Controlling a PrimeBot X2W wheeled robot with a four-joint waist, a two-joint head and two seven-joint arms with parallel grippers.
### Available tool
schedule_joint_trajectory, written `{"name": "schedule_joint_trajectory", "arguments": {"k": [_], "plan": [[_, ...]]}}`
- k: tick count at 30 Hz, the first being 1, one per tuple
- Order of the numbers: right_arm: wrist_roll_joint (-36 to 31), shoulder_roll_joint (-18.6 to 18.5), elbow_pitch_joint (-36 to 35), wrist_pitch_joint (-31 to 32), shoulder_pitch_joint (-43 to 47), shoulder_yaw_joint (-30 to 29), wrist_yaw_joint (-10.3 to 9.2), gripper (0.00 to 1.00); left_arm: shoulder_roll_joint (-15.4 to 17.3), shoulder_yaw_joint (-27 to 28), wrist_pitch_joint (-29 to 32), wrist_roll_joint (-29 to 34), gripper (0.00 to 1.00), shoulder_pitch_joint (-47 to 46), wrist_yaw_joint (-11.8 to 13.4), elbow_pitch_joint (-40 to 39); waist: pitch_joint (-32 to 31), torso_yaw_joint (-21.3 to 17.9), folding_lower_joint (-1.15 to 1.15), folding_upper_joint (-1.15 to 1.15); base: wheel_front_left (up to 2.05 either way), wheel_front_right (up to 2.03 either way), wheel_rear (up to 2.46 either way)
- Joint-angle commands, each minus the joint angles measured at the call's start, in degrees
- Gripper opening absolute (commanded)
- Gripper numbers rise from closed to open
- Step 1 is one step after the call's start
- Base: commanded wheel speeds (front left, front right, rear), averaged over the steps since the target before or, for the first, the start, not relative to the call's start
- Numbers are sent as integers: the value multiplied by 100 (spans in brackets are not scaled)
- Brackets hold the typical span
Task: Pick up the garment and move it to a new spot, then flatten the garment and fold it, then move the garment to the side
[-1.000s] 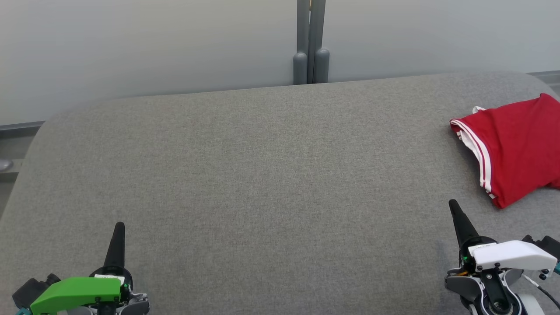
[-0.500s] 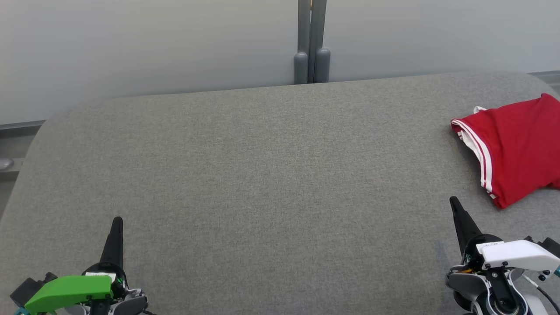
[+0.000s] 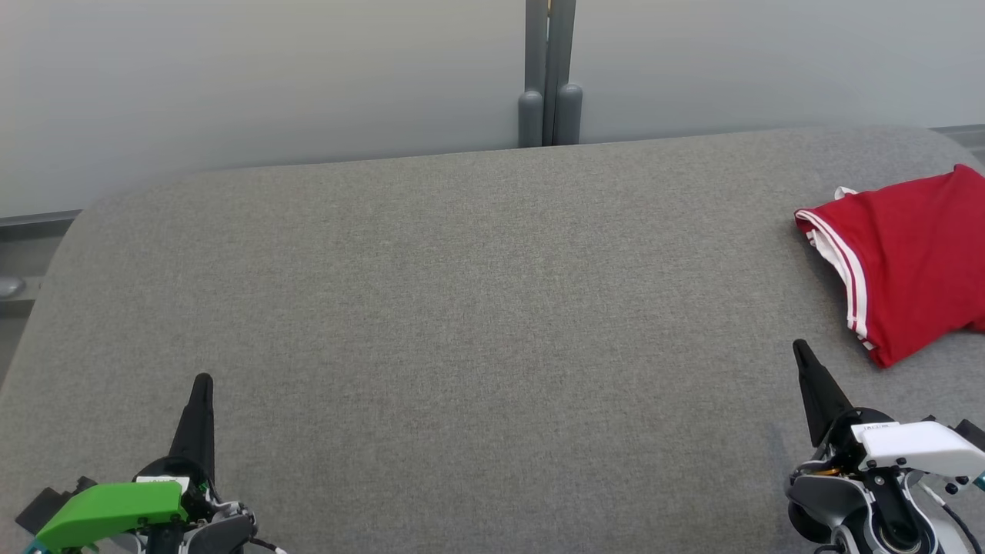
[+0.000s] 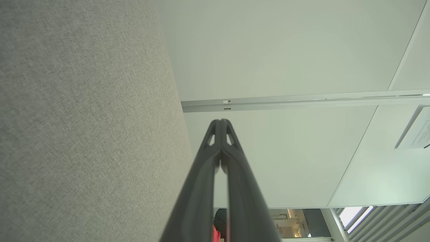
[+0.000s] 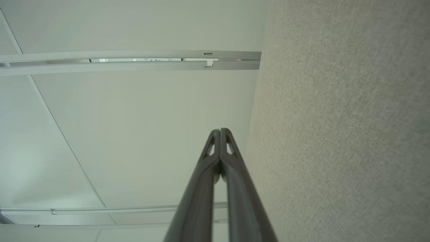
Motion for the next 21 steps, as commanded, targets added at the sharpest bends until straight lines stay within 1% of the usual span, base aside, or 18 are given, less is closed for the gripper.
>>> {"name": "schedule_joint_trajectory", "arguments": {"k": [1, 4, 21], "plan": [[154, -28, -52, 47, 66, -21, 2, 0, 38, 27, 45, -176, 0, -102, -36, -53, 1, 2, 0, 0, 0, 0, 0], [249, -29, -62, 61, 73, -24, 2, 0, 39, 33, 75, -232, 0, -107, -41, -62, 2, 4, 0, 0, 0, 0, 0], [244, -29, -61, 61, 73, -23, 2, 0, 39, 32, 74, -232, 0, -105, -41, -62, 2, 4, 0, 0, 0, 0, 0]]}}
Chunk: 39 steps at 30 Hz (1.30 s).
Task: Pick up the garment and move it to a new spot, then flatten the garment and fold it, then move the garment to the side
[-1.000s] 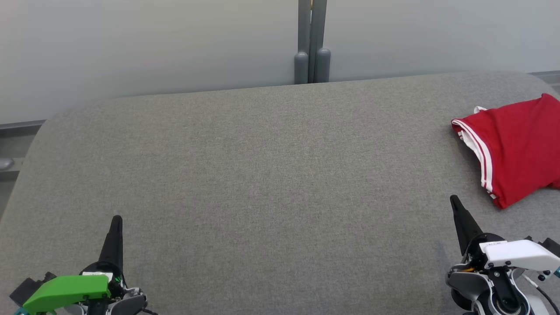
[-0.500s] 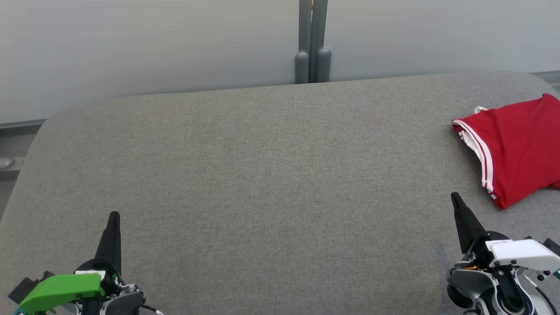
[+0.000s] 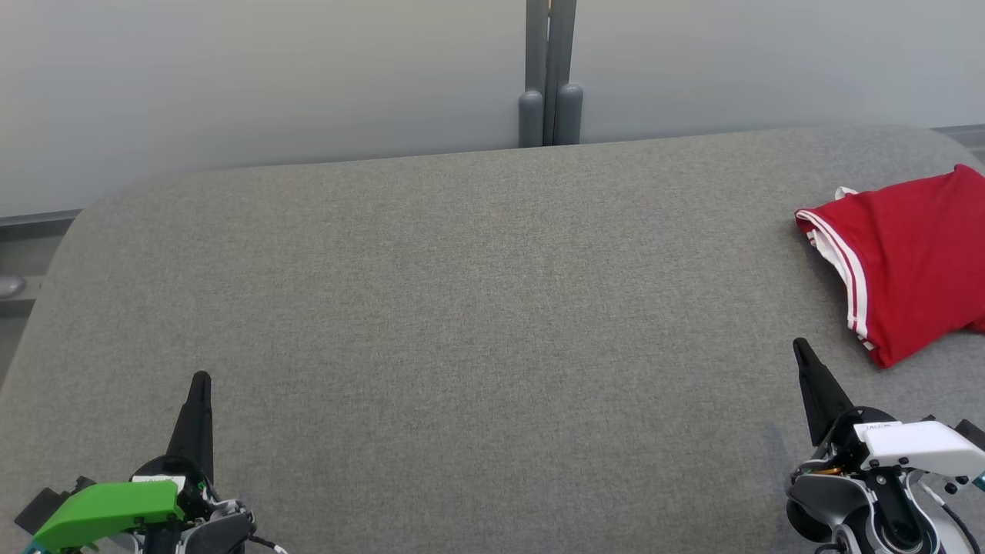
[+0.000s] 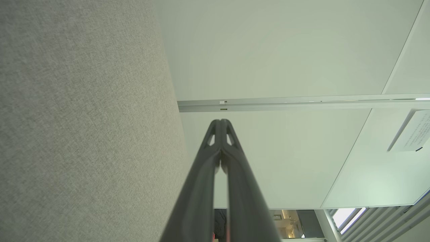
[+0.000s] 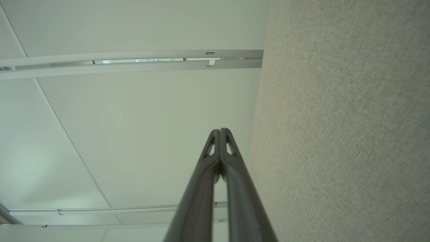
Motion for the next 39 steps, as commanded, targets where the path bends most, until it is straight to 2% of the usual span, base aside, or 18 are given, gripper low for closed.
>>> {"name": "schedule_joint_trajectory", "arguments": {"k": [1, 39], "plan": [[27, -28, -22, 8, 68, -9, 2, 0, 38, 12, 27, -16, 0, -95, -38, -19, 0, 0, 0, 0, 0, 0, 0], [27, -27, -22, 7, 68, -9, 2, 0, 37, 11, 26, -17, 0, -95, -38, -20, 0, 0, 0, 0, 0, 0, 0]]}}
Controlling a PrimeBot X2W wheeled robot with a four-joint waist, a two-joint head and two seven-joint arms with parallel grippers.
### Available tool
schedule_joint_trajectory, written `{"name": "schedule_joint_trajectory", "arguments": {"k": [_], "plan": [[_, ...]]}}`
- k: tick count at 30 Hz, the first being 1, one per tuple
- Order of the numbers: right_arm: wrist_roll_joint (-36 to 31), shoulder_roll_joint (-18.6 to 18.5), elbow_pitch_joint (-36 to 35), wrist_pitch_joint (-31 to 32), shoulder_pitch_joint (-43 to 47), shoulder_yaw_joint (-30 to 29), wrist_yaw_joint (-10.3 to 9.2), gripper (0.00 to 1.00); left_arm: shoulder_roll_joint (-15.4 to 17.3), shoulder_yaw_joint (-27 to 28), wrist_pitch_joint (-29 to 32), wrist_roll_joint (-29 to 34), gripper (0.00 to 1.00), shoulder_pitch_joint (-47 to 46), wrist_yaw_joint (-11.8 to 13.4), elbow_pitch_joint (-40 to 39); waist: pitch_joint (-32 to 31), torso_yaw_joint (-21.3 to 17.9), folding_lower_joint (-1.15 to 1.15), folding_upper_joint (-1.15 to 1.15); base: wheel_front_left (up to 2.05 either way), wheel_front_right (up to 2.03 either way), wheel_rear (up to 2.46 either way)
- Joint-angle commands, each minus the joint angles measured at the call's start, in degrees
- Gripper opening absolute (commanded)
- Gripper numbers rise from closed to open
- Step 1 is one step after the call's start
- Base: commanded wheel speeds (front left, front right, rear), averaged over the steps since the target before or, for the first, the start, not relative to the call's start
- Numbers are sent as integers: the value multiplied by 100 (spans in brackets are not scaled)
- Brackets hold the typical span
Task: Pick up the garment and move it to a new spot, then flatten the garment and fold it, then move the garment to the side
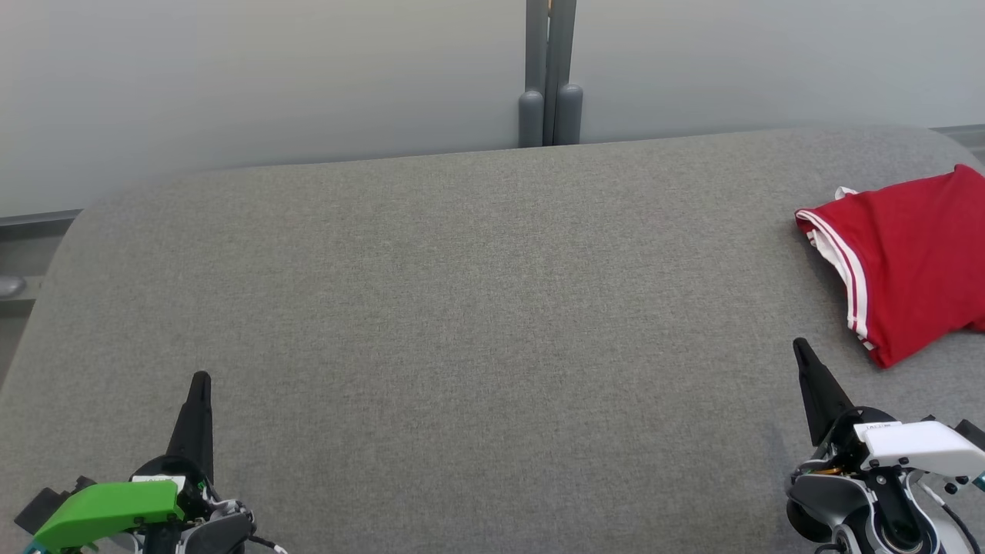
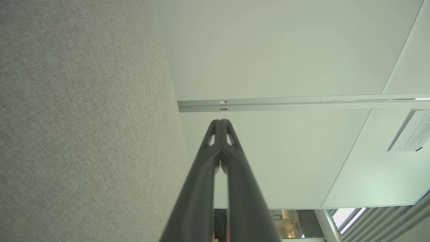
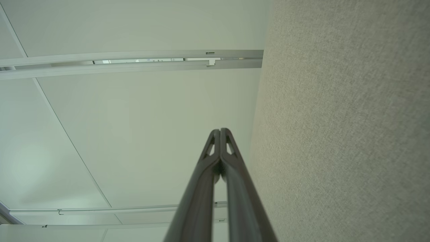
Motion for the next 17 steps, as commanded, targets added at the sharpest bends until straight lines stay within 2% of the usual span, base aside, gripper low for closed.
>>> {"name": "schedule_joint_trajectory", "arguments": {"k": [1, 17], "plan": [[27, -26, -22, 7, 68, -9, 2, 0, 36, 11, 26, -15, 0, -93, -36, -20, 0, 0, 0, 0, 0, 0, 0], [27, -26, -22, 7, 68, -8, 2, 0, 36, 11, 26, -15, 0, -93, -37, -20, 0, 0, 0, 0, 0, 0, 0]]}}
